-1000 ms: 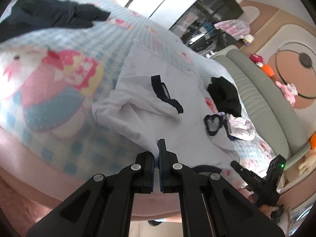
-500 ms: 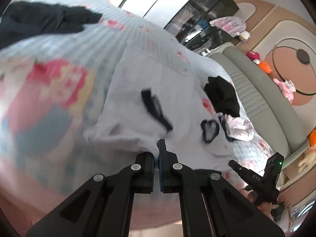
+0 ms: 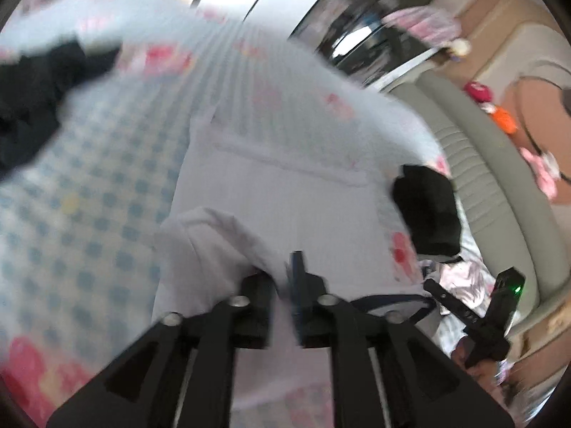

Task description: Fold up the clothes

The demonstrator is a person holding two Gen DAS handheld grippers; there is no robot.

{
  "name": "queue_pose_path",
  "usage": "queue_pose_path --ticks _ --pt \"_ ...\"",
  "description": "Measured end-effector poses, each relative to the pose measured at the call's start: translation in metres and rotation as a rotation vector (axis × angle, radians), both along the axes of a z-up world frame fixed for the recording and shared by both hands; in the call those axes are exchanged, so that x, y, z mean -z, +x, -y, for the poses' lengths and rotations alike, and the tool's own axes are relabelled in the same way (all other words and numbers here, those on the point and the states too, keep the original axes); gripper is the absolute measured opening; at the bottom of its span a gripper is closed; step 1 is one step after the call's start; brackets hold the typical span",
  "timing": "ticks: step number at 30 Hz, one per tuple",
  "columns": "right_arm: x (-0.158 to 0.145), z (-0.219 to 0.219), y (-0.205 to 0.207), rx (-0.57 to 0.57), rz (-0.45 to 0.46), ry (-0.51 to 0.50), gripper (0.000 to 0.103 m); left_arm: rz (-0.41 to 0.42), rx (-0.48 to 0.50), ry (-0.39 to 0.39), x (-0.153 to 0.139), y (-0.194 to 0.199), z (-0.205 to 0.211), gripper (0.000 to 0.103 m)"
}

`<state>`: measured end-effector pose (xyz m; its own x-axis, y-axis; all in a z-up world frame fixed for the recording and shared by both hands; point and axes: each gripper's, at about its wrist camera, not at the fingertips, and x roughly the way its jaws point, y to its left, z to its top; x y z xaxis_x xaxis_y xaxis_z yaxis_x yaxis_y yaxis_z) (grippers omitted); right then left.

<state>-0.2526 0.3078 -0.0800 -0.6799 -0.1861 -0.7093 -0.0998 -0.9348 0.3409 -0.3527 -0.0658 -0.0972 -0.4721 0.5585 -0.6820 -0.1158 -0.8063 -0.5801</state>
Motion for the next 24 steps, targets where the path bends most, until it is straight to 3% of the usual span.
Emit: queue_pose_path --ticks 1,2,3,7,9,11,16,17,19,21,24 --pt "0.012 -0.003 -0.012 0.011 0.041 -0.005 0.010 0.039 -0.005 0.033 0.010 -0.011 0.003 0.052" --pt "0.023 -0.006 -0.023 0.022 0.082 -0.009 0.016 0.074 -0.020 0.073 0.018 -0.020 0.008 0.061" --pt "0.032 -0.013 -0.030 0.043 0.108 -0.041 0.019 0.111 -0.043 0.113 0.025 -0.028 0.014 0.063" --pt "0.041 -0.048 -0.036 0.158 0.120 -0.181 0.030 0.037 -0.105 0.150 0.002 -0.012 0.039 0.068" --pt "0.029 -0.065 -0.020 0.204 0.078 -0.218 0.047 -0.017 -0.133 0.159 -0.013 0.000 0.052 0.073" --pt "0.020 -0.074 0.002 0.209 0.041 -0.243 0.055 -0.055 -0.137 0.092 -0.020 0.028 0.058 0.073" --pt "0.024 -0.058 0.056 0.082 0.045 -0.290 0.068 0.016 -0.128 0.110 0.021 0.092 0.068 0.074" --pt "0.027 -0.050 0.062 0.051 0.052 -0.277 0.075 0.032 -0.143 0.105 0.030 0.097 0.069 0.074" --pt "0.035 -0.032 0.060 0.009 0.073 -0.202 0.078 0.062 -0.177 0.103 0.048 0.104 0.069 0.074" --pt "0.043 -0.023 0.055 0.034 0.050 -0.148 0.085 0.066 -0.189 0.121 0.056 0.106 0.064 0.074" --pt "0.054 -0.025 0.047 0.095 0.041 -0.215 0.086 0.031 -0.183 0.100 0.057 0.105 0.047 0.075"
